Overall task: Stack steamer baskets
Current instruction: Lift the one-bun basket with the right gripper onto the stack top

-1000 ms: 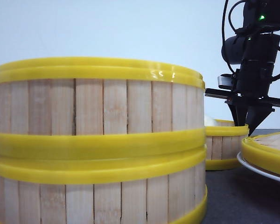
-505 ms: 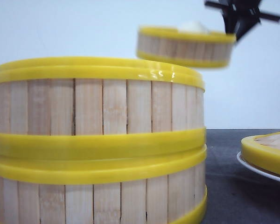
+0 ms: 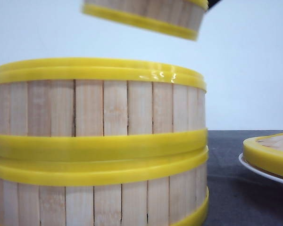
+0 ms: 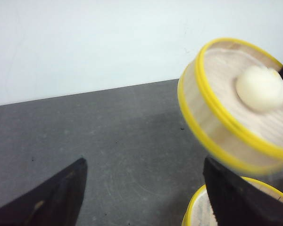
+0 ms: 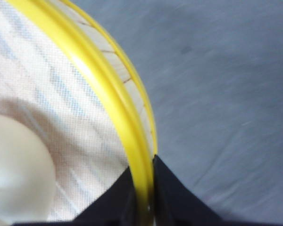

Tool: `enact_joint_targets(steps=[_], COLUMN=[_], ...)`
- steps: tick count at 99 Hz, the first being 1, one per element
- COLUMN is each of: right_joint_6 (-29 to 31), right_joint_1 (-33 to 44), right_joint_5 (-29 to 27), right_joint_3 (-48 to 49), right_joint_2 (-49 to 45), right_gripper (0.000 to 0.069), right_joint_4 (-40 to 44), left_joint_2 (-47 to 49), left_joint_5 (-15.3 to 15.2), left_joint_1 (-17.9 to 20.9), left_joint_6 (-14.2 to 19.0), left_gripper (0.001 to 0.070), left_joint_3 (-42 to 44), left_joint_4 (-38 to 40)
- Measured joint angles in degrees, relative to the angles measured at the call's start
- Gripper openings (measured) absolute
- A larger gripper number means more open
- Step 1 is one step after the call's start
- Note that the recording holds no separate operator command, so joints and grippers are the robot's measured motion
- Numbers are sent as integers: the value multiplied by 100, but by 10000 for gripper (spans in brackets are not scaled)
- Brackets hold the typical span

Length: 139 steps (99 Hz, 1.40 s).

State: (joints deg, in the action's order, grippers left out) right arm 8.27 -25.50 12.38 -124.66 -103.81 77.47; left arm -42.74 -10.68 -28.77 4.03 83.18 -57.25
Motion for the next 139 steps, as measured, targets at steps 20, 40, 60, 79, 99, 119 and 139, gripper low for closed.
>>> enact_joint_targets(steps=[20,40,60,79,99,119,139], right_joint_6=[-57,-33,-4,31,57,72,83], right_joint_1=[-667,-951,-1169,-1189,-1165,-1270,-1270], right_joint_5=[90,-22,-20,-162,-188,-166,-101], right_joint_3=[1436,1985,1989,2061,2422,2430,2430], right_joint_2=[566,457,457,457,372,315,212], right_gripper=[19,19,19,19,19,19,18], right_joint_4=[4,7,7,7,7,7,7], left_joint_2=[2,7,0,4,4,4,4], left_joint_5=[0,7,9,9,11,11,11], left_joint_1=[0,-2,-13,-13,-17,-17,-17], left_joint_6=[0,2,4,4,4,4,4], left_gripper=[471,471,471,471,471,471,471], left_joint_3=[0,0,0,0,0,0,0], left_joint_4=[-42,-70,-98,-101,-103,-105,-107])
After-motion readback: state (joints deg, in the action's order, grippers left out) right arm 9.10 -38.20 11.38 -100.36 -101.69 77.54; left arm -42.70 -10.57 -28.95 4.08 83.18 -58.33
